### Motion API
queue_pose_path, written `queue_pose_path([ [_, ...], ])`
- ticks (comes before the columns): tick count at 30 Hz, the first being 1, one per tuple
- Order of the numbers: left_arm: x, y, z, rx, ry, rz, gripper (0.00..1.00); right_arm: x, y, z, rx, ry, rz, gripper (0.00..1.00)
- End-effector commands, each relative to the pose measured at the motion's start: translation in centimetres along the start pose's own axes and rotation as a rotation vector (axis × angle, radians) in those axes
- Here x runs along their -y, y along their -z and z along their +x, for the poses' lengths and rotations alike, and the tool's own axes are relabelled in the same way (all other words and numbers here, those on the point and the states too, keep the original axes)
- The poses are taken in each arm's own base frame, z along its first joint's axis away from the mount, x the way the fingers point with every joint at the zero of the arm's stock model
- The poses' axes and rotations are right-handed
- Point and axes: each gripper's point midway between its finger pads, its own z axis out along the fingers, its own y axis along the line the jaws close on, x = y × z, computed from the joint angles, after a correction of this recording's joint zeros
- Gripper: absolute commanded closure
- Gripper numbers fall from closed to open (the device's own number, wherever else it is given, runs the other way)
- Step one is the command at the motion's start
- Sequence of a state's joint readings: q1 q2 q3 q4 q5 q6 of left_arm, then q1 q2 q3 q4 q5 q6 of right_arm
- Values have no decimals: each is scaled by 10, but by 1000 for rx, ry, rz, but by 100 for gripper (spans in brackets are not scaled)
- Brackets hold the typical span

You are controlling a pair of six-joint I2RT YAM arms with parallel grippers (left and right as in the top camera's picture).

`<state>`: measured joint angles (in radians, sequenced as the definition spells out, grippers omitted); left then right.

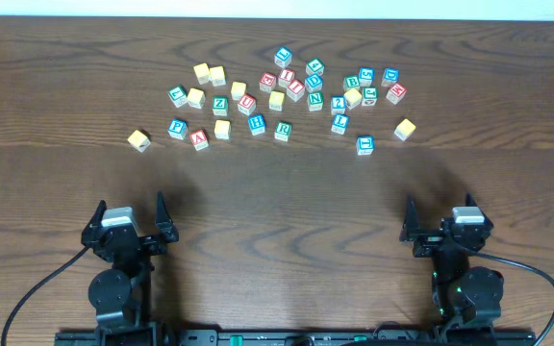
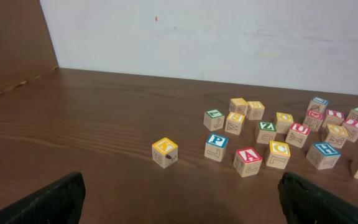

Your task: Spell out ROBOT

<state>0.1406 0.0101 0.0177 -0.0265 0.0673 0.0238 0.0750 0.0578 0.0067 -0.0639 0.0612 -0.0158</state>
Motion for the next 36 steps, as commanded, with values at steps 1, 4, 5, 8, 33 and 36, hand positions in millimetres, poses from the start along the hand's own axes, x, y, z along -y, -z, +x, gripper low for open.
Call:
queue_pose_path([
  [1,-3,-1,15,-46,-8,-11,2,-1,0,0,1,9,-8,1],
  [4,0,0,10,-37,-30,4,3,-7,0,-8,33,9,-44,1],
  [5,4,1,5,-35,-30,26,2,-12,1,-15,63,9,-69,1],
  [8,8,-1,-26,-72,-29,42,2,-14,4,-45,118,-18,-86,1],
  [33,41,-97,-93,-907,119,176,2,-90,-177,-104,-523,-20,-510,1],
  [36,41,-101,-95,-892,117,177,2,-98,-200,-111,-431,-12,-548,1],
])
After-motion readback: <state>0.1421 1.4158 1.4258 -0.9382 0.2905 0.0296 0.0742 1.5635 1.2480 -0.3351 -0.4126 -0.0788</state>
